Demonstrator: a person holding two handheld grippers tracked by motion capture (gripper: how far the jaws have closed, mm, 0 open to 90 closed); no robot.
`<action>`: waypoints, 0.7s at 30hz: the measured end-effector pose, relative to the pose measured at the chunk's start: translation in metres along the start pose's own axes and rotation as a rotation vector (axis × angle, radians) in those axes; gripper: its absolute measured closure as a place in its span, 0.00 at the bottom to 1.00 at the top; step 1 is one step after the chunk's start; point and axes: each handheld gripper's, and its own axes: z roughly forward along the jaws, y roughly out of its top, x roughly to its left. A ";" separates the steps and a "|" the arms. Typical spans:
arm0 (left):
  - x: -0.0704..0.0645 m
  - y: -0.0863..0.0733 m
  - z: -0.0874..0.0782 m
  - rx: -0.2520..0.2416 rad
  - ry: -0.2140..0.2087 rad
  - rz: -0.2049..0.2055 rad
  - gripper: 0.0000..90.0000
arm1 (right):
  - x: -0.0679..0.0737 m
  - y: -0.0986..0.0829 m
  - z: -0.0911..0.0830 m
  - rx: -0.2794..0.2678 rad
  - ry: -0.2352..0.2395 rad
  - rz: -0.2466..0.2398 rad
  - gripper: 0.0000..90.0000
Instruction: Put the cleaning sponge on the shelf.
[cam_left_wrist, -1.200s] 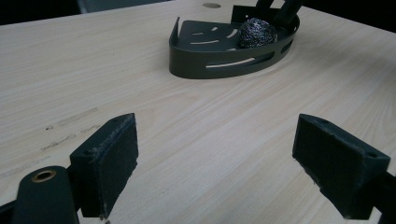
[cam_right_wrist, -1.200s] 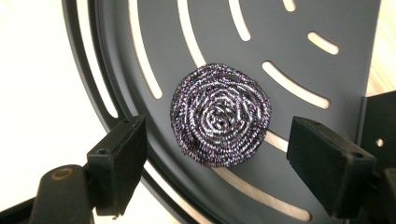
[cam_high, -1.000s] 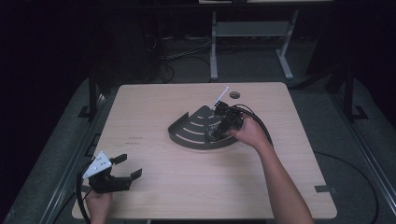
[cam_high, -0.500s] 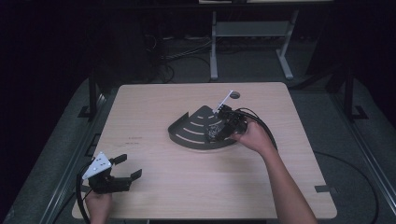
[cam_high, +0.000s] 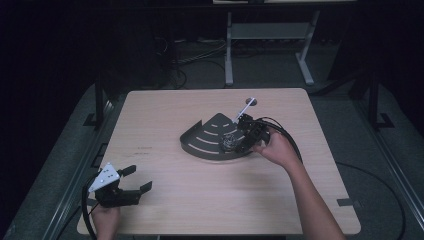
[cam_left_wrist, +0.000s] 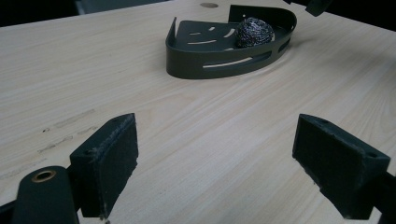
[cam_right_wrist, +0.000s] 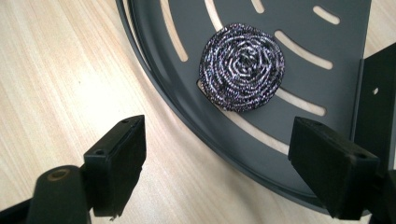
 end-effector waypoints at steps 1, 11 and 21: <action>0.000 0.000 0.000 0.000 -0.001 0.000 0.15 | 0.000 -0.001 0.000 0.003 0.000 0.003 0.21; 0.000 0.000 0.001 0.003 -0.001 0.001 0.15 | 0.000 -0.011 -0.002 0.004 0.006 0.014 0.21; -0.001 0.000 0.001 0.003 -0.001 0.003 0.15 | 0.004 -0.013 -0.007 0.001 0.004 0.006 0.21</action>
